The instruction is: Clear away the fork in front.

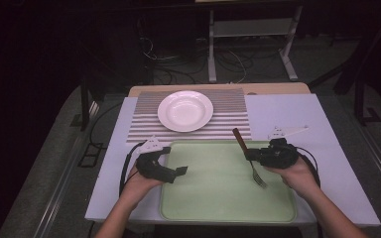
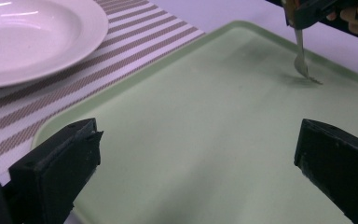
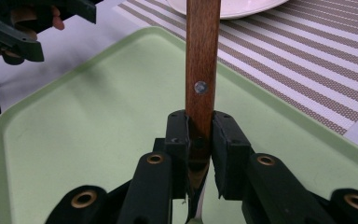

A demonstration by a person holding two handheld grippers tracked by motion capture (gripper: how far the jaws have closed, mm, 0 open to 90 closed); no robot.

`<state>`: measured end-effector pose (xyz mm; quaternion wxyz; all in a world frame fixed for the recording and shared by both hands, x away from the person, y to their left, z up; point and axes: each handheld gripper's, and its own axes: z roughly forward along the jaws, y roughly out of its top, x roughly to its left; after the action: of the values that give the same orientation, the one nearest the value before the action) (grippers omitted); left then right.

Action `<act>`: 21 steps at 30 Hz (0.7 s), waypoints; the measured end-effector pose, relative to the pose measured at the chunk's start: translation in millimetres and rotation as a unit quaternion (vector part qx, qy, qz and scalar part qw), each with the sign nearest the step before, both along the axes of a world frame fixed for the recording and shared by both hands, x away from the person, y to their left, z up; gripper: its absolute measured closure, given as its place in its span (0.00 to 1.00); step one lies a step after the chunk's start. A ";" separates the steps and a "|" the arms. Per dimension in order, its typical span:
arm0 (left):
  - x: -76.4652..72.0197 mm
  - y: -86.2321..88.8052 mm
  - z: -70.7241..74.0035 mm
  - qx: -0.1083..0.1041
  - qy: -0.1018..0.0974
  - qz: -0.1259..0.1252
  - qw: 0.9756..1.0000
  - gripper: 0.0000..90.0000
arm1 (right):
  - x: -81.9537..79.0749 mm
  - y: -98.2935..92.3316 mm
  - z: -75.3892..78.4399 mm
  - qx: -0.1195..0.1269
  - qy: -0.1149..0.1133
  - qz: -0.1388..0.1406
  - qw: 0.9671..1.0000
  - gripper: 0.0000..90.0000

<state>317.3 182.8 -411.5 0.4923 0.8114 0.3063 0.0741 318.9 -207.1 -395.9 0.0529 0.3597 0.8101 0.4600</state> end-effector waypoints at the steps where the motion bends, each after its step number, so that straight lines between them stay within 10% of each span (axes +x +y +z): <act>1: 4.3 -3.1 3.3 -0.008 0.000 0.000 1.000 0.00 | 0.0 -0.2 0.2 0.001 0.000 -0.001 1.000 0.85; 21: 35.6 -70.0 52.9 -0.050 -0.034 -0.029 0.998 0.00 | 0.2 -5.3 8.3 0.028 -0.013 -0.008 1.000 0.85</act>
<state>353.0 112.8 -358.6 0.5440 0.7916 0.2688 0.0721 319.1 -212.4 -387.7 0.0571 0.3617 0.7933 0.4863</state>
